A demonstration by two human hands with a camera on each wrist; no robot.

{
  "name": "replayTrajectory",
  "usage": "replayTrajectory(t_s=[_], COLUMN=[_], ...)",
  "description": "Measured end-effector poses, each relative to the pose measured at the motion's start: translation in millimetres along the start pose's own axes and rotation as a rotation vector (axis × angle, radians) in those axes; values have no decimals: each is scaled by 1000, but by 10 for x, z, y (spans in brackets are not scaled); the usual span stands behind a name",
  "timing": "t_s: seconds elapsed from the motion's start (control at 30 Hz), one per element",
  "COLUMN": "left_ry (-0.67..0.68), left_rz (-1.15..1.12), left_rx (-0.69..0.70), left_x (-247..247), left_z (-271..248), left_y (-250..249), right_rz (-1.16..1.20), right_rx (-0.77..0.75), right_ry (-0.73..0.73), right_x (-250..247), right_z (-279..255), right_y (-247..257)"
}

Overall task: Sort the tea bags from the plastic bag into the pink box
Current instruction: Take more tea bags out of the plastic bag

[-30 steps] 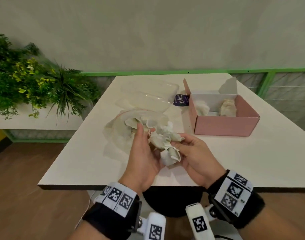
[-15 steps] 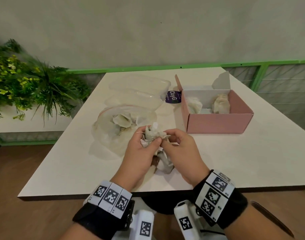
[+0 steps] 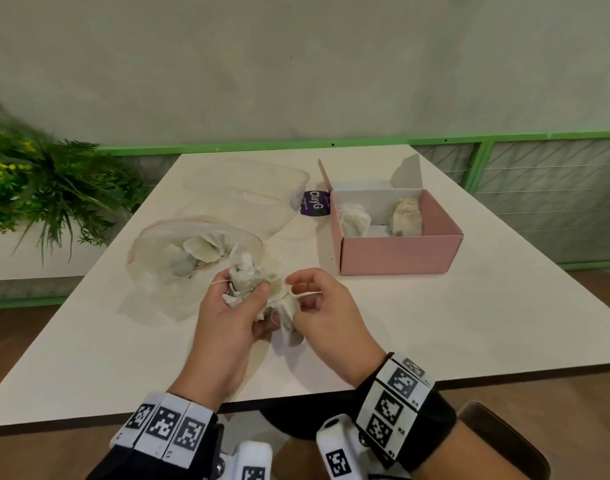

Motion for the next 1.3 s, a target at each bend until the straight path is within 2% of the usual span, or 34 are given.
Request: replayTrajectory(t_s=[0.33,0.6,0.87,1.17,1.3], left_ry=[39,-40,-47,-36,-33], left_rz=[63,-44,-127,-157,-100], left_rx=[-47,-74,-104,-88,-80], left_x=[90,-50,-71,-77,-87], left_z=[-54,-40,-43,-32,-28], left_y=[22,35,57,38,40], right_rz=[37,217,275,50,-6], right_rx=[-91,-42,1,-120,-103], right_ry=[-77,-120,-131,-99,-78], right_x=[-87,-177,-188,-127,-86], right_z=[-2,-14,-23,-59,-69], right_y=[11,-25,-62,79,87])
Point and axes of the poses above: each hand's wrist, its own z-axis towards the middle knuckle, its own x-axis out of the palm, y = z × x, the point moved 10 cm from there along z, towards the middle knuckle, and after that the axes turned 4 degrees about y, right-handed, at the moved point
